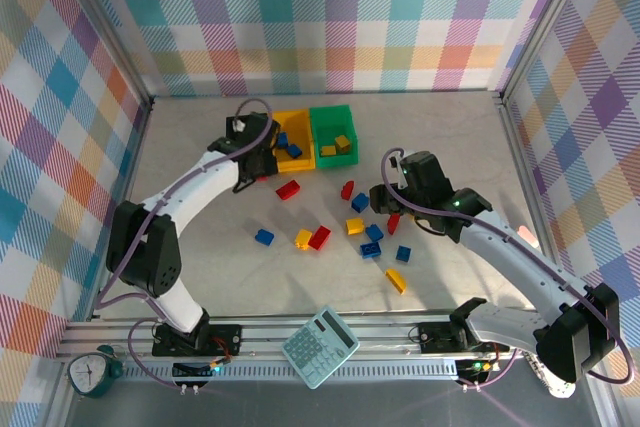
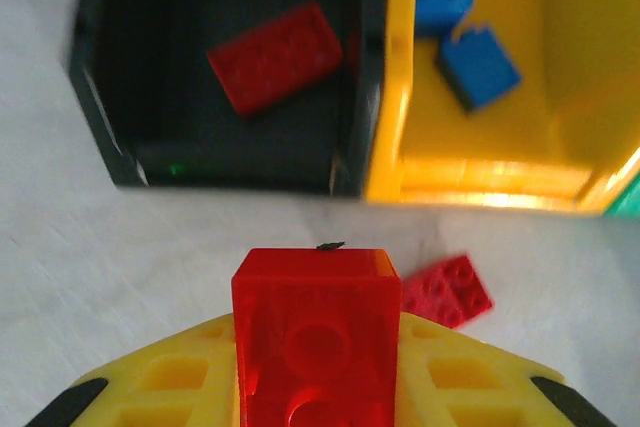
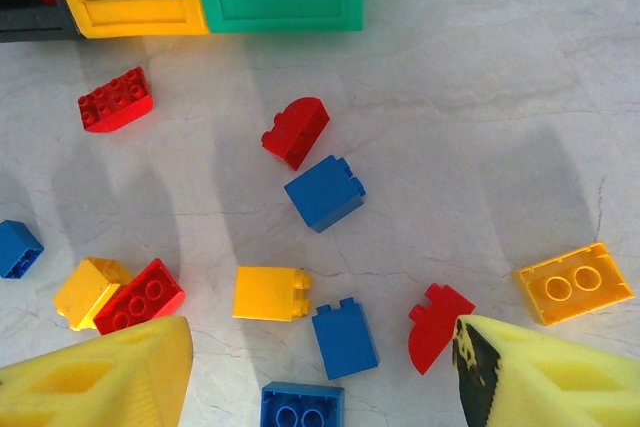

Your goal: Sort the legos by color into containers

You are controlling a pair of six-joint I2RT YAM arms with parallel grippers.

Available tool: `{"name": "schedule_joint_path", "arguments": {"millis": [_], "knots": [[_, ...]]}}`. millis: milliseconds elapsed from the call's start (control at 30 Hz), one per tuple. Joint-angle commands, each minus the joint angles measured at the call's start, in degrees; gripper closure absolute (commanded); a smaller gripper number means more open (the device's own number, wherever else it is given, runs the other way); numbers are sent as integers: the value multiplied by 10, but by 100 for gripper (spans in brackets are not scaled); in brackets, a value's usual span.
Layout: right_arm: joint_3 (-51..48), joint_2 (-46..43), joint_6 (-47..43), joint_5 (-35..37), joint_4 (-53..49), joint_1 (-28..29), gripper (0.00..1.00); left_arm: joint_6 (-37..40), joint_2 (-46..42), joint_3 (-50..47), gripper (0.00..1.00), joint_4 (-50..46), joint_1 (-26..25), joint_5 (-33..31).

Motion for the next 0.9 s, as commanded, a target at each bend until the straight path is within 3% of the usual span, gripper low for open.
{"name": "schedule_joint_path", "arguments": {"millis": [0,200,467,533,700,867], "knots": [[-15,-1,-7,-4,9,-2,30,32,25,48,70,-6,25,-18],[-21,8,-12,7,-12,-2,30,58,95,106,71,47,77,9],[-20,4,-17,8,-22,-2,30,75,167,140,71,112,108,41],[-16,9,-20,8,-26,-2,30,75,177,148,66,111,110,38],[-7,29,-25,4,-24,-2,30,77,183,162,38,106,112,36],[-7,46,-25,-2,-16,-2,30,74,156,146,30,96,112,38]]}}
